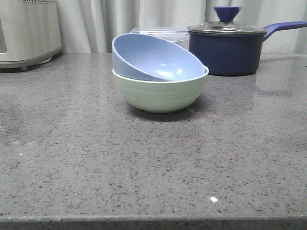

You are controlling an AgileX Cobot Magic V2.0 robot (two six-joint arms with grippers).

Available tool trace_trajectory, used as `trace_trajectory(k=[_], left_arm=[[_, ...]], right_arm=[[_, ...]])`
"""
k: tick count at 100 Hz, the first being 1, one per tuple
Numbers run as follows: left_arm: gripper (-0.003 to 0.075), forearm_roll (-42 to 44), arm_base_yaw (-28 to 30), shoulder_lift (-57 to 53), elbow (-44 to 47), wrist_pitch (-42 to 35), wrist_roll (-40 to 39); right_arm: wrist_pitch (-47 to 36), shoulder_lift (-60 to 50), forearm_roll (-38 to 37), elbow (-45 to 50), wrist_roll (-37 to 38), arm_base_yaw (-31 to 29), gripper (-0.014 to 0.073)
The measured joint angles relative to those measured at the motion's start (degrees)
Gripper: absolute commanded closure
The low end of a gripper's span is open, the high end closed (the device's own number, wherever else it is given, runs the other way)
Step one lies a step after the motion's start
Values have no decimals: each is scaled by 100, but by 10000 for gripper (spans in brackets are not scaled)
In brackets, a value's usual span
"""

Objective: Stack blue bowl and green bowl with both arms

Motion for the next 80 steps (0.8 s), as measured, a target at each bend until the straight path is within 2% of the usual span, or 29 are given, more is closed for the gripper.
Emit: trace_trajectory(k=[31,60,80], left_arm=[[741,12,0,-1653,1470,-841,0],[741,12,0,-2911,2300,-946,0],[741,12,0,-3471,2498,-946,0]], right_arm=[[-427,-1300,-98,898,0,0,636],[-662,-2527,-133,1645,0,0,636],[-667,-2842,-133,1756,0,0,636]])
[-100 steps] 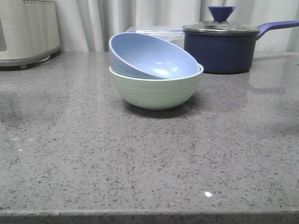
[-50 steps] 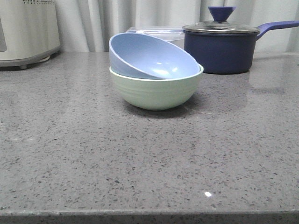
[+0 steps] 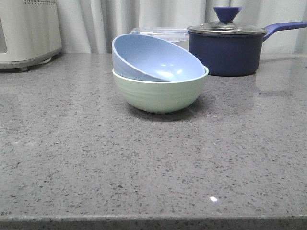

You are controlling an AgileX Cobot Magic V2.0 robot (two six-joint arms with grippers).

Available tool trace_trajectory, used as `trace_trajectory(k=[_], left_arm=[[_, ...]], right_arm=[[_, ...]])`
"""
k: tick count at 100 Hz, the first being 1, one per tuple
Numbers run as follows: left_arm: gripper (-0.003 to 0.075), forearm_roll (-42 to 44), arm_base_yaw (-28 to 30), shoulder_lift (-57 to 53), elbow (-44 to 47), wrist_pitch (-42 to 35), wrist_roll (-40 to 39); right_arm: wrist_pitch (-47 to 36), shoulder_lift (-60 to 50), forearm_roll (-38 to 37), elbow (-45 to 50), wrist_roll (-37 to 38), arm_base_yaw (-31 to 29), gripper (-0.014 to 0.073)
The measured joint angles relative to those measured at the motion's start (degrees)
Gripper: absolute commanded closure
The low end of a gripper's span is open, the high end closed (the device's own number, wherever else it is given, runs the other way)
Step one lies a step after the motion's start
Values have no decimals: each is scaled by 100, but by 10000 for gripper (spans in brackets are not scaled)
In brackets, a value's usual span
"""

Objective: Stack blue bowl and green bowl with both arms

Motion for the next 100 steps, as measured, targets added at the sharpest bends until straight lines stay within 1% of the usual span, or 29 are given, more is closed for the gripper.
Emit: trace_trajectory(k=[91,100], left_arm=[[741,53,0,-40,0,-13,0],[741,97,0,-40,82,-173,0]], right_arm=[[0,0,0,0,0,0,636],[0,0,0,0,0,0,636]])
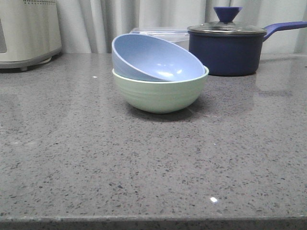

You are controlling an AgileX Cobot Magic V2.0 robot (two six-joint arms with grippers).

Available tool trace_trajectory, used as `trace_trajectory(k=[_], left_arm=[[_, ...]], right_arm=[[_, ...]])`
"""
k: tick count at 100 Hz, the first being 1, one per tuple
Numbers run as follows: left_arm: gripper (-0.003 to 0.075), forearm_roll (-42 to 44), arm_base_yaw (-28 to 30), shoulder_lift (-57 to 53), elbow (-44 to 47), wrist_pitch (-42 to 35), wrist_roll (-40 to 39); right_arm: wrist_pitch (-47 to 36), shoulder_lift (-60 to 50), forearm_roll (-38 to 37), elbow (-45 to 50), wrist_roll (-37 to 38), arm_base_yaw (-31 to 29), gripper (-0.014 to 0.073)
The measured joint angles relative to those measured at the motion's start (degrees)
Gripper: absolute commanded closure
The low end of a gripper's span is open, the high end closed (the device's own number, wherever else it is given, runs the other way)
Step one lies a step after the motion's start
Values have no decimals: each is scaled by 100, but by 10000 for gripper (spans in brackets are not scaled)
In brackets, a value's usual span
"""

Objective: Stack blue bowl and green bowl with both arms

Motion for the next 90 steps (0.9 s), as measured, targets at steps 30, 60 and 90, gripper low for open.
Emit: trace_trajectory(k=[30,60,90], left_arm=[[741,11,374,-600,1052,-1630,0],[741,11,935,-1445,2435,-2359,0],[741,24,1149,-1759,2718,-2549,0]], right_arm=[[0,0,0,0,0,0,636],[0,0,0,0,0,0,636],[0,0,0,3,0,0,636]])
